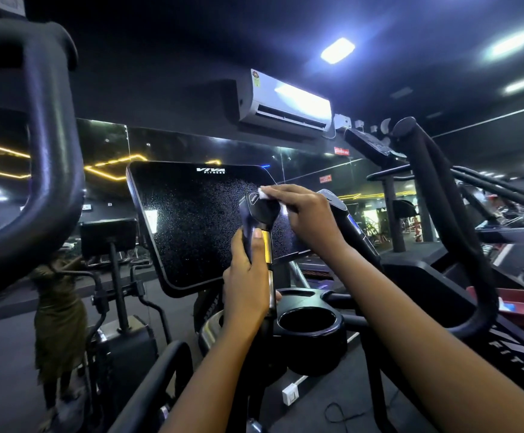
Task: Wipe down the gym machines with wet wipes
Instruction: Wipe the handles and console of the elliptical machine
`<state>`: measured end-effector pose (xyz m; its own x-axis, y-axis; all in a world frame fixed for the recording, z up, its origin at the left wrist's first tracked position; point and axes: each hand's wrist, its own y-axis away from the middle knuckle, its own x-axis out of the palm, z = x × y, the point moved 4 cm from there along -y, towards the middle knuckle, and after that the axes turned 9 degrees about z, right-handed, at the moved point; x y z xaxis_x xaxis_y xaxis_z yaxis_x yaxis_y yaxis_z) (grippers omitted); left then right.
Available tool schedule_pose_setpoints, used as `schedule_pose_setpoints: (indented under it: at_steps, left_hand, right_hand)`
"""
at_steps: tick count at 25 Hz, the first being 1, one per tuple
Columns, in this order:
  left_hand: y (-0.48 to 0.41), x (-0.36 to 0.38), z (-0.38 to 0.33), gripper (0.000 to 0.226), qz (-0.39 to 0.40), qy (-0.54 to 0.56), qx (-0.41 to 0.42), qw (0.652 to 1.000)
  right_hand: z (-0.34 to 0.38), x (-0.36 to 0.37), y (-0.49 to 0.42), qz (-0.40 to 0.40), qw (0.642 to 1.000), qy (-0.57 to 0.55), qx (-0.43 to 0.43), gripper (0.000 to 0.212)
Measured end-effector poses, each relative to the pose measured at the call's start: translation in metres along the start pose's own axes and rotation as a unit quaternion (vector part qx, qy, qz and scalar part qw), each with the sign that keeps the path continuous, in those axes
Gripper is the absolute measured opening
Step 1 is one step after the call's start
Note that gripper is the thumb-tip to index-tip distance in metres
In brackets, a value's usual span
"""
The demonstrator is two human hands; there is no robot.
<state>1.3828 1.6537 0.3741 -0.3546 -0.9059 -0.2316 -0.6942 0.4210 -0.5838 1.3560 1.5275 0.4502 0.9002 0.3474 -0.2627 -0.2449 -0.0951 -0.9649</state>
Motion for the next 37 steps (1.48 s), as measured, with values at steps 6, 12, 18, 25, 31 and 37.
schedule_pose_setpoints:
  at_steps: [6, 12, 18, 25, 31, 37]
  left_hand:
    - [0.000, -0.001, 0.000, 0.063, -0.008, -0.001, 0.002, 1.000]
    - [0.005, -0.003, -0.007, 0.042, -0.016, 0.000, 0.008, 1.000]
    - [0.002, 0.002, -0.003, 0.098, -0.013, -0.001, 0.007, 1.000]
    - [0.001, 0.000, 0.001, 0.093, -0.015, 0.004, 0.013, 1.000]
    - [0.005, -0.001, -0.006, 0.055, -0.012, 0.013, 0.018, 1.000]
    - [0.011, 0.000, -0.007, 0.065, 0.003, -0.032, 0.049, 0.998]
  right_hand:
    - [0.018, 0.008, 0.050, -0.106, 0.989, -0.031, 0.096, 0.036]
    - [0.055, 0.009, 0.078, -0.121, 0.988, -0.061, 0.081, 0.033]
    - [0.030, -0.015, 0.027, -0.120, 0.989, -0.051, 0.069, 0.027]
    - [0.042, -0.002, 0.032, -0.017, 0.991, 0.079, -0.111, 0.032]
    - [0.013, -0.005, 0.063, -0.114, 0.955, -0.192, 0.196, 0.036]
    - [0.054, 0.024, 0.087, -0.138, 0.916, -0.307, 0.219, 0.033]
